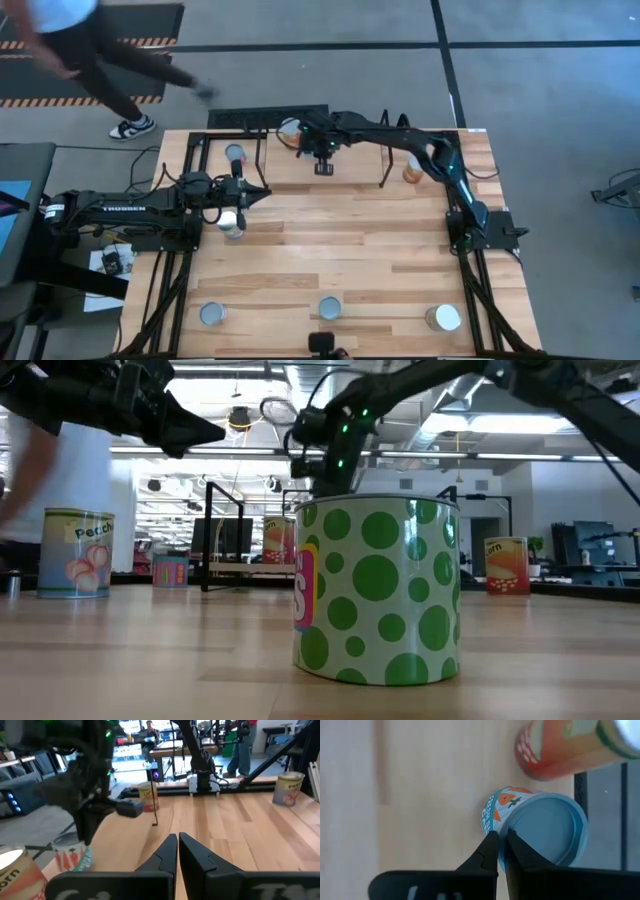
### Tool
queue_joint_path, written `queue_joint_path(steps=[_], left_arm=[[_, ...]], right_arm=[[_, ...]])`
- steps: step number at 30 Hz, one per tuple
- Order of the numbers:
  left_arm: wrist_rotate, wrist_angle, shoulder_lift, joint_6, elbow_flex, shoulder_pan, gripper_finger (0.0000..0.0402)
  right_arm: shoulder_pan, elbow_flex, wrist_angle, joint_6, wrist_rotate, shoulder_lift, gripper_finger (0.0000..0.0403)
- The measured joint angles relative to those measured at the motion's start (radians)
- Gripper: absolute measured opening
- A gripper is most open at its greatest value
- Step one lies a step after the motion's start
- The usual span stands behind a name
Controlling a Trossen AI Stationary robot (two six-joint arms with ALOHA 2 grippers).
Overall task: Pick and place cans onto a shelf
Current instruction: Put the canned carrots on the shelf
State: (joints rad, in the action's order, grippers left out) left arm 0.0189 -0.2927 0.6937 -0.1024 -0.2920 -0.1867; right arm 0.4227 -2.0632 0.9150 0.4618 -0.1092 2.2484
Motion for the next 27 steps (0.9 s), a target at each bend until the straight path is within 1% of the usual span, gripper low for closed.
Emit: queue_joint_path(steps=[3,6,8,17,23,27], left_arm=[[0.0,0.013,0.0,0.02,0.0,0.0,0.0008],[0.0,0.022,0.0,0.034,0.0,0.003,0.0008],[0.0,0.021,0.0,0.034,0.0,0.003,0.0008],[0.0,0.025,0.0,0.033,0.0,0.003,0.0008],[0.0,0.035,0.0,0.034,0.0,0.003,0.0008],[0.0,0.043,0.0,0.036,0.0,0.003,0.0008]], right_arm=[[0.012,-0.025,0.002,0.029,-0.038,0.031,0.0023],[0.015,-0.025,-0.005,0.043,-0.061,0.032,0.0022],[0.018,-0.026,-0.035,0.053,-0.073,0.042,0.0025],[0.021,-0.025,-0.039,0.07,-0.088,0.047,0.0037],[0.021,-0.024,-0.064,0.063,-0.127,0.047,0.006],[0.021,-0.024,-0.066,0.062,-0.13,0.047,0.0082]])
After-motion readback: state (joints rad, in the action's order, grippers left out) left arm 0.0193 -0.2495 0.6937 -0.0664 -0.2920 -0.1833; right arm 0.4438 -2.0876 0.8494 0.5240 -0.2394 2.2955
